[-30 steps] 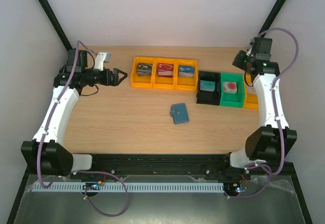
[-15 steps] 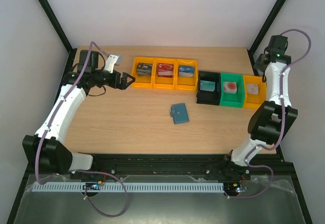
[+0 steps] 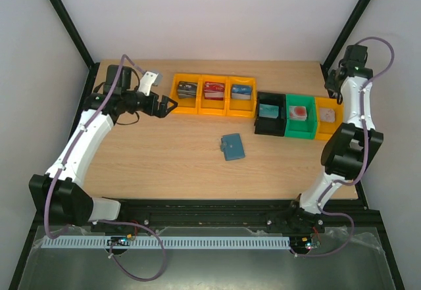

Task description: Take the credit cards out of the card holder

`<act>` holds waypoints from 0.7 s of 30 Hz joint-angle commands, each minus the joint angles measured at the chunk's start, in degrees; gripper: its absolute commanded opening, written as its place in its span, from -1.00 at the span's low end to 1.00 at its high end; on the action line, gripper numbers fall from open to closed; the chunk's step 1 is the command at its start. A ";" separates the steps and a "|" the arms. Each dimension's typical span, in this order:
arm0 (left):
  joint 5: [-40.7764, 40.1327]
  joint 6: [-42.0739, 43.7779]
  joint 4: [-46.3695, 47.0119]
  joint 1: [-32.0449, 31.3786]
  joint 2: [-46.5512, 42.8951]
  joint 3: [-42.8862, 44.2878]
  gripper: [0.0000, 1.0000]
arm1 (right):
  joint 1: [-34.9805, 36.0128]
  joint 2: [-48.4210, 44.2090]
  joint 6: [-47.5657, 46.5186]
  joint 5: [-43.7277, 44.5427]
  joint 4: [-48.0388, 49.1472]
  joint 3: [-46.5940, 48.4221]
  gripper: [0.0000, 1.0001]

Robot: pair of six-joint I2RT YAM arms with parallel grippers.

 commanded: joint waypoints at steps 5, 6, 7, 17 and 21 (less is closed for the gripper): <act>-2.46 1.54 -1.46 -2.65 0.15 1.28 0.98 | -2.80 4.72 -2.96 -4.85 -2.32 -5.70 -0.92; -2.39 1.64 -1.51 -2.94 0.15 1.26 0.98 | -3.69 4.99 -3.17 -5.13 -2.14 -6.02 -0.92; -2.45 1.76 -1.64 -3.03 0.15 1.22 0.98 | -4.08 5.31 -3.42 -5.17 -2.32 -6.07 -0.92; -3.70 2.09 -1.72 -3.19 0.69 1.24 0.98 | -8.04 7.54 -3.17 -9.06 -1.11 -6.62 -0.89; -4.17 2.47 -1.90 -2.91 0.81 1.18 0.98 | -8.02 5.55 -0.78 -4.47 0.09 -10.31 -0.79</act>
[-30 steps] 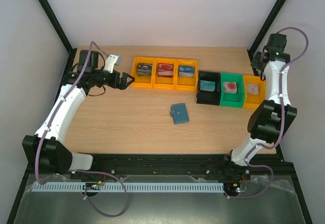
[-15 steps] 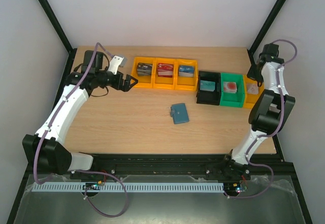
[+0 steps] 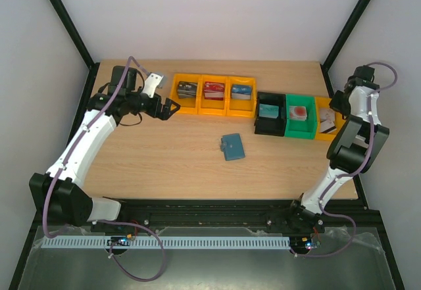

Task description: Take the credit cards out of the card holder

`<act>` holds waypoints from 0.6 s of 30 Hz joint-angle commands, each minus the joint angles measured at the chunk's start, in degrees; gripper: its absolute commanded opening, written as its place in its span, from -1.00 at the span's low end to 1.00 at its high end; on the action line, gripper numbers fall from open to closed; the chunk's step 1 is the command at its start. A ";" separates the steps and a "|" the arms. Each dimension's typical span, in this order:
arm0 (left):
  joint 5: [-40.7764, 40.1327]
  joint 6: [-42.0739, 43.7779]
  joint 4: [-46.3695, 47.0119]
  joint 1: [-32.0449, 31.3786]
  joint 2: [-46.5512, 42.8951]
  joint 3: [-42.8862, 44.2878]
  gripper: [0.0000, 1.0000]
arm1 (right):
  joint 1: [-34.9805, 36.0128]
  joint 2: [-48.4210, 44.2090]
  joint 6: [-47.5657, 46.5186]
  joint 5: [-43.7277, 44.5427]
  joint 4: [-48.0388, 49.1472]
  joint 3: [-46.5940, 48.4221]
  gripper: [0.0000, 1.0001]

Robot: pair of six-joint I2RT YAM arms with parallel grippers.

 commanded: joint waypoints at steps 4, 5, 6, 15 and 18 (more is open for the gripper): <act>-0.41 0.84 -1.57 0.25 1.10 1.23 0.98 | 0.40 -4.20 6.36 3.73 5.00 -11.47 -0.73; -0.17 0.82 -1.58 0.25 1.03 1.19 0.98 | 0.40 -4.82 8.23 4.00 6.16 -13.14 -0.72; -0.03 0.88 -1.67 0.25 0.95 1.09 0.98 | 0.33 -5.36 10.31 4.36 7.49 -14.56 -0.70; -0.60 1.25 -1.68 0.25 0.80 0.71 0.98 | 0.31 -2.63 22.32 0.57 17.65 -20.75 -0.48; -1.15 1.26 -1.76 0.25 1.10 0.75 0.98 | 0.22 -1.30 26.38 -1.12 21.42 -21.31 -0.46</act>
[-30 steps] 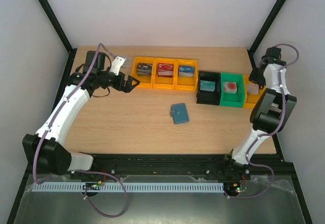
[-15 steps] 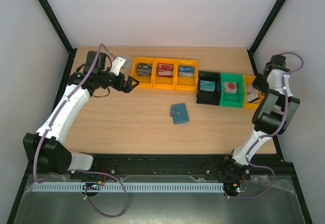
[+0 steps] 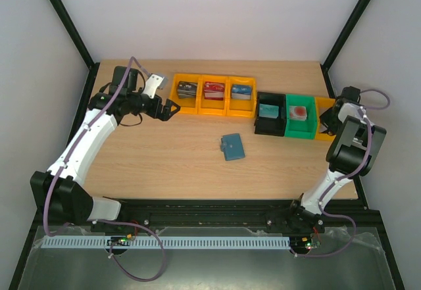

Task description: Take the credit cards out of the card holder

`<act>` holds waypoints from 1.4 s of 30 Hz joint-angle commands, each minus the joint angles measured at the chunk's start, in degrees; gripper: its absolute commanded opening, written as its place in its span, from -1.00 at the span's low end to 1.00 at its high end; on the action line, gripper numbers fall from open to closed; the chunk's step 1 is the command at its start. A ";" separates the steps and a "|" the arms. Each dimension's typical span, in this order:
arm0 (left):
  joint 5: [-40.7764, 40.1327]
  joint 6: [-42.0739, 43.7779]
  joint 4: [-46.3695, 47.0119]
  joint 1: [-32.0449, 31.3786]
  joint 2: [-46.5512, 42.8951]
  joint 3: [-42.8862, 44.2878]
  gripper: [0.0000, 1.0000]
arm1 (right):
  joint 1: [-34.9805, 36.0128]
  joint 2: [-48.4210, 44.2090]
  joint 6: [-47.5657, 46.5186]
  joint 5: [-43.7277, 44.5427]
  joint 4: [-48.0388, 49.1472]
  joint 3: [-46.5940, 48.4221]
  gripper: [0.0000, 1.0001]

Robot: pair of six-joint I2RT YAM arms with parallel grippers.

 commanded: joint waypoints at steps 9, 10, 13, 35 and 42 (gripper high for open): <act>-1.46 0.69 -0.97 0.31 1.36 0.72 0.98 | -0.31 1.58 14.70 -11.77 16.34 -0.74 -0.35; -1.55 0.76 -0.98 0.31 1.45 0.77 0.98 | -0.32 0.86 14.17 -12.17 17.06 -0.57 -0.35; -1.53 0.77 -1.01 0.40 1.70 0.82 0.98 | -0.32 -1.61 13.10 -10.79 17.78 -0.02 -0.32; 0.29 -0.43 1.22 0.53 0.96 -2.44 0.98 | 18.09 -22.49 5.37 -1.40 8.57 -6.29 -0.40; 5.84 -4.70 6.04 0.51 0.61 -8.07 0.98 | 45.92 -17.86 2.91 -0.36 3.84 -9.86 -0.23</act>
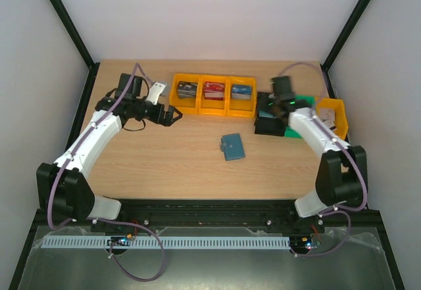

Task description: Take the credit cards out of the card holder

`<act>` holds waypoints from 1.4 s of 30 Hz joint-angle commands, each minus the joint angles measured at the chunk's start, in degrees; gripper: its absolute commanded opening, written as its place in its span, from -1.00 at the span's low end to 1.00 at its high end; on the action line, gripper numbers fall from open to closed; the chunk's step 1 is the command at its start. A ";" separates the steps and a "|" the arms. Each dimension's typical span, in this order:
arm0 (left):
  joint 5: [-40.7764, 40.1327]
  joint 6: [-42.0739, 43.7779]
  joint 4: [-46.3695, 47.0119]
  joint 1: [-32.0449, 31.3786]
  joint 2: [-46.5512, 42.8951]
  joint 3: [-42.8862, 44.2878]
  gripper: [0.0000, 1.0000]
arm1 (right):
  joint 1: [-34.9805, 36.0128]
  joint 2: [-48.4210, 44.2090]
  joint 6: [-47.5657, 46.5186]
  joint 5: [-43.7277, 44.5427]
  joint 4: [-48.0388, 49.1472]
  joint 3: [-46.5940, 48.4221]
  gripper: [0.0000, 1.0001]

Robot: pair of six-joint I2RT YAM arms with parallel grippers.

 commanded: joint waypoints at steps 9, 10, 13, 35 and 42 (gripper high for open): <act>3.94 -4.66 5.20 1.18 -1.98 -5.89 0.98 | 25.42 9.21 -2.19 4.64 -15.05 -4.90 0.34; 4.03 -4.67 5.33 1.44 -2.07 -6.03 0.98 | 25.77 9.33 -2.44 3.62 -15.12 -5.90 0.35; 4.20 -4.76 5.48 2.10 -2.23 -6.34 0.98 | 26.10 9.88 -2.93 -0.39 -14.42 -8.31 0.35; 4.83 -4.93 6.29 3.63 -3.26 -7.79 0.98 | 26.07 16.14 1.49 -21.32 1.62 -13.48 -0.86; 8.39 -4.07 5.76 3.67 -3.18 -7.84 0.98 | 26.04 10.11 2.09 -27.45 2.67 -7.56 -0.97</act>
